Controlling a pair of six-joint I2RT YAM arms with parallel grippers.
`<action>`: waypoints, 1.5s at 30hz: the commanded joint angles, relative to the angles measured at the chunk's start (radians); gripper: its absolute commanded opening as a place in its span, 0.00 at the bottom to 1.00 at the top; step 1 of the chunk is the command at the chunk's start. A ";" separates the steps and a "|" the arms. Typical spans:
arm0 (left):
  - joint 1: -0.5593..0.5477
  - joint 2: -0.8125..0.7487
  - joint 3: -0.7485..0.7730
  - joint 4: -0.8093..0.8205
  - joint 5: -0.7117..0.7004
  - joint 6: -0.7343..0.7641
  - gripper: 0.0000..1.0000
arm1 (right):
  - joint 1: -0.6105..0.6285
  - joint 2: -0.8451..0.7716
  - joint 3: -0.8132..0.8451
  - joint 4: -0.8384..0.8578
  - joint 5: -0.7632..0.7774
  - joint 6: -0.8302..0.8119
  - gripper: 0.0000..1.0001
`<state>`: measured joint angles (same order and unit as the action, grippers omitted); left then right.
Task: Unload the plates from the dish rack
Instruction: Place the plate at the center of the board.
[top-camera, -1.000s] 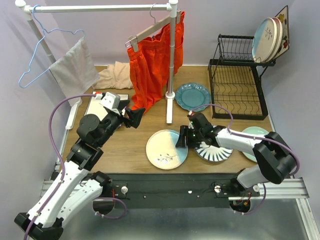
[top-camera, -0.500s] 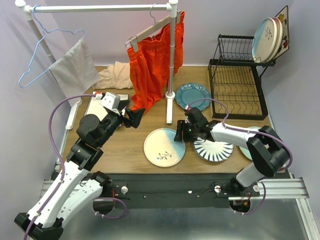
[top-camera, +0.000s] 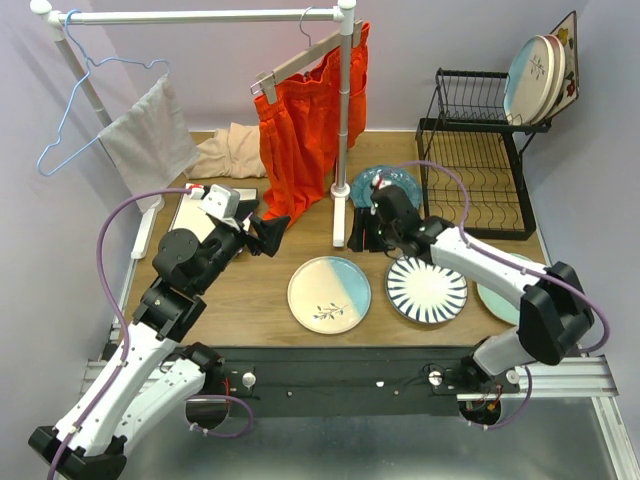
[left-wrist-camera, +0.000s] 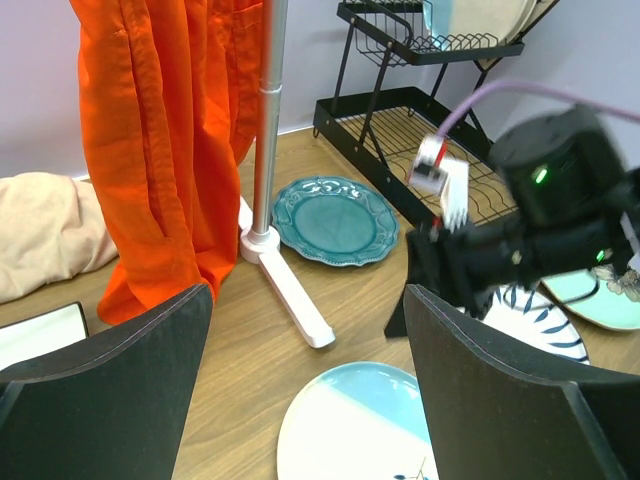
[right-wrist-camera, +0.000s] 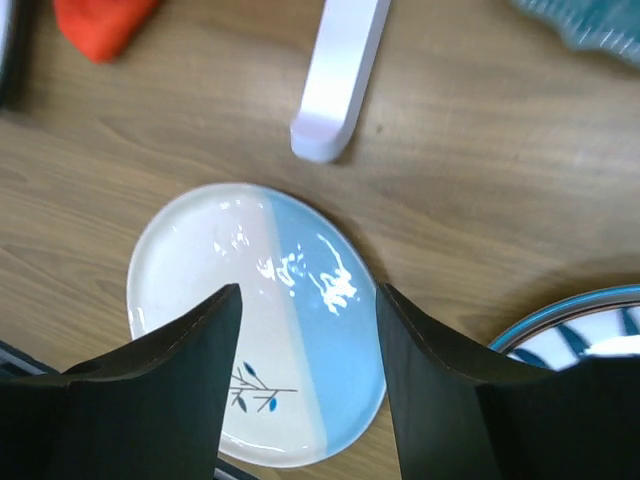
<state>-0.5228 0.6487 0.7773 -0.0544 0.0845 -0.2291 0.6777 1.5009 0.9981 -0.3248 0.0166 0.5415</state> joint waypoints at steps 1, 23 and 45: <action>0.006 -0.012 0.002 -0.010 -0.011 -0.003 0.87 | 0.003 -0.050 0.147 -0.117 0.222 -0.090 0.64; 0.006 -0.027 0.002 -0.007 0.017 -0.003 0.87 | -0.633 0.214 0.965 -0.175 0.372 -0.471 0.64; 0.006 -0.026 0.004 -0.001 0.040 -0.001 0.87 | -0.728 0.450 1.246 -0.149 0.490 -0.643 0.60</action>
<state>-0.5228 0.6292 0.7773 -0.0544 0.0879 -0.2291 -0.0498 1.8973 2.1784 -0.4877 0.4397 -0.0357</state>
